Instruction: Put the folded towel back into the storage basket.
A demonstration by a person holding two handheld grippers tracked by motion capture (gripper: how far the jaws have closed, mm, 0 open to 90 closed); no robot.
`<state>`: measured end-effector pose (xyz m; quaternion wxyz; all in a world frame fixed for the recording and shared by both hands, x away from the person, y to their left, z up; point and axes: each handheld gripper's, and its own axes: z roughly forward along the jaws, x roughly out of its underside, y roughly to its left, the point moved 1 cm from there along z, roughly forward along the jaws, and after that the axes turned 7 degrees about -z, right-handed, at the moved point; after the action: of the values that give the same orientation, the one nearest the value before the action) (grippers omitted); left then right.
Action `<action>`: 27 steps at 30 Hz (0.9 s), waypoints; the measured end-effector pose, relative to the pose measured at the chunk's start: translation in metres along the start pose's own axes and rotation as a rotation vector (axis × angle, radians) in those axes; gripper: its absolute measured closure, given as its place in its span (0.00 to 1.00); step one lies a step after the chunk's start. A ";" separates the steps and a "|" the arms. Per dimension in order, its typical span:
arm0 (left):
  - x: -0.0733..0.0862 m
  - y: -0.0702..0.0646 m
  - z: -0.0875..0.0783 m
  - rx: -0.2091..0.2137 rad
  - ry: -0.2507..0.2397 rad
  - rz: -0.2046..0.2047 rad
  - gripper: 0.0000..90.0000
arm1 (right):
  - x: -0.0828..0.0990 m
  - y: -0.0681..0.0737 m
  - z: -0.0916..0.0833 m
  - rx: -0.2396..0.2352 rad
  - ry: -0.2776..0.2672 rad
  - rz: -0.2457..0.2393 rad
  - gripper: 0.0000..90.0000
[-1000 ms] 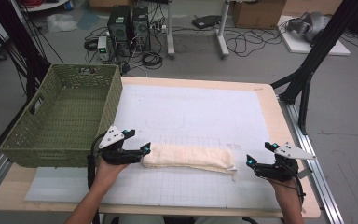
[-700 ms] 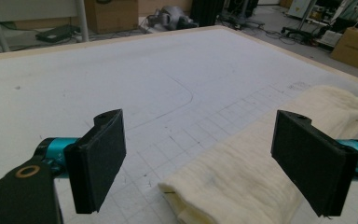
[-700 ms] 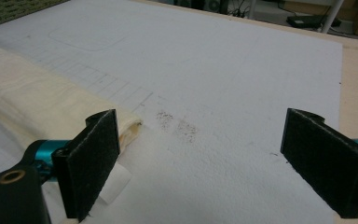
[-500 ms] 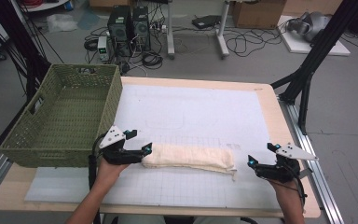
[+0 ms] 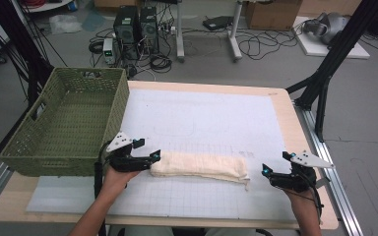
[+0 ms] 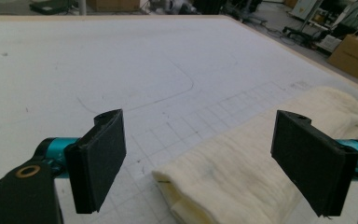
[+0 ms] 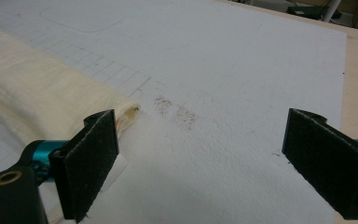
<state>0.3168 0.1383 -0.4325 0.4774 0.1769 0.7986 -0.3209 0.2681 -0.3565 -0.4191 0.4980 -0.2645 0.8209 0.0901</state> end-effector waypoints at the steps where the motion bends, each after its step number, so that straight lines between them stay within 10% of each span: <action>1: 0.001 0.000 -0.001 0.004 0.004 0.000 0.21 | 0.000 0.001 0.001 0.000 -0.005 0.002 0.11; 9: 0.006 -0.001 0.002 -0.020 0.080 0.011 0.37 | -0.002 0.007 0.007 -0.025 0.011 -0.026 0.11; 27: 0.018 -0.005 0.014 -0.066 0.213 0.036 0.40 | 0.000 0.008 0.004 -0.031 0.017 -0.032 0.11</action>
<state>0.3140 0.1248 -0.4508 0.4012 0.2085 0.8516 -0.2653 0.2668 -0.3480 -0.4222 0.4884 -0.2859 0.8192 0.0927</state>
